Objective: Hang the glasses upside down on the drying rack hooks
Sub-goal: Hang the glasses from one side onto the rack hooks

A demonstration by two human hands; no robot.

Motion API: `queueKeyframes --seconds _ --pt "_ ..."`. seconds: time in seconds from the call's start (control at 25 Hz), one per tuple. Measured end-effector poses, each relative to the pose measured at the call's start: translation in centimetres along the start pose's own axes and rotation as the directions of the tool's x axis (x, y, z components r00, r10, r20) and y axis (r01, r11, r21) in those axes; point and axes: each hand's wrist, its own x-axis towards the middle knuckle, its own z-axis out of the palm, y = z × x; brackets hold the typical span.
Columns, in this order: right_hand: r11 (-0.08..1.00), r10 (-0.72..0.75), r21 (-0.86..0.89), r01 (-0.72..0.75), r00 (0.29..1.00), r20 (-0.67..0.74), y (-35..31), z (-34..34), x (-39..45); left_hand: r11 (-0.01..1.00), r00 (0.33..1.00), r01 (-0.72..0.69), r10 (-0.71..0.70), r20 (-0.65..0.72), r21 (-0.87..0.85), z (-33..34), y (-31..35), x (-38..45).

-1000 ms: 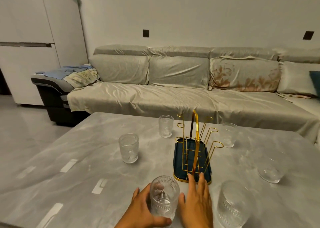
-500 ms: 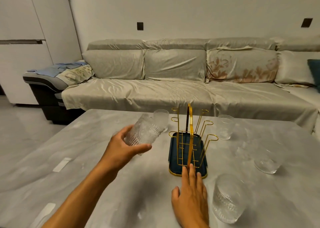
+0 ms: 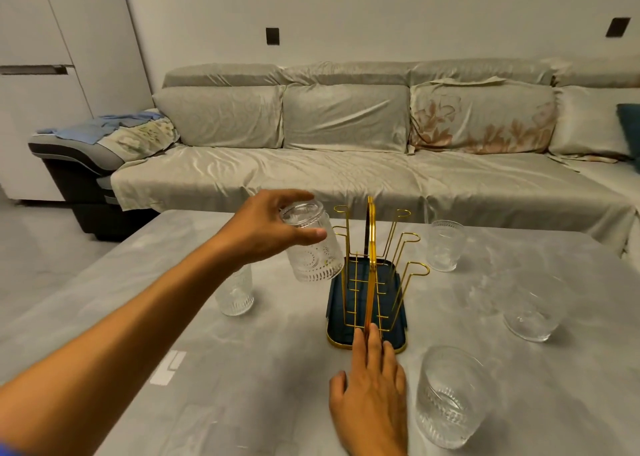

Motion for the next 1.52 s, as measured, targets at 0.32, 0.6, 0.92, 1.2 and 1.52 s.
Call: queueKeyframes --seconds 0.32,0.6,0.92,1.2,1.52 --pt "1.0 -0.007 -0.002 0.007 1.0 -0.007 0.0 0.0 -0.1 0.973 0.994 -0.075 0.057 0.091 0.219 4.6 -0.2 -0.4" --pt "1.0 -0.003 -0.012 0.003 1.0 -0.007 -0.1 0.1 -0.1 0.969 0.993 -0.019 -0.01 0.118 0.245 6.2 -1.6 -0.6" --pt "1.0 -0.01 0.0 0.01 1.0 0.027 0.0 -0.3 -0.3 0.964 0.992 -0.015 -0.019 0.125 0.265 6.6 -2.6 -1.6" --pt "1.0 -0.008 0.024 0.007 0.999 0.033 0.0 -0.2 -0.6 0.862 0.643 0.075 -0.426 -0.637 -0.501 3.9 -12.6 -7.2" --pt "1.0 0.01 -0.02 -0.009 0.998 0.068 -0.3 -0.4 -0.2 0.877 0.806 0.293 -0.44 -0.395 -0.38 6.8 -19.8 -6.2"
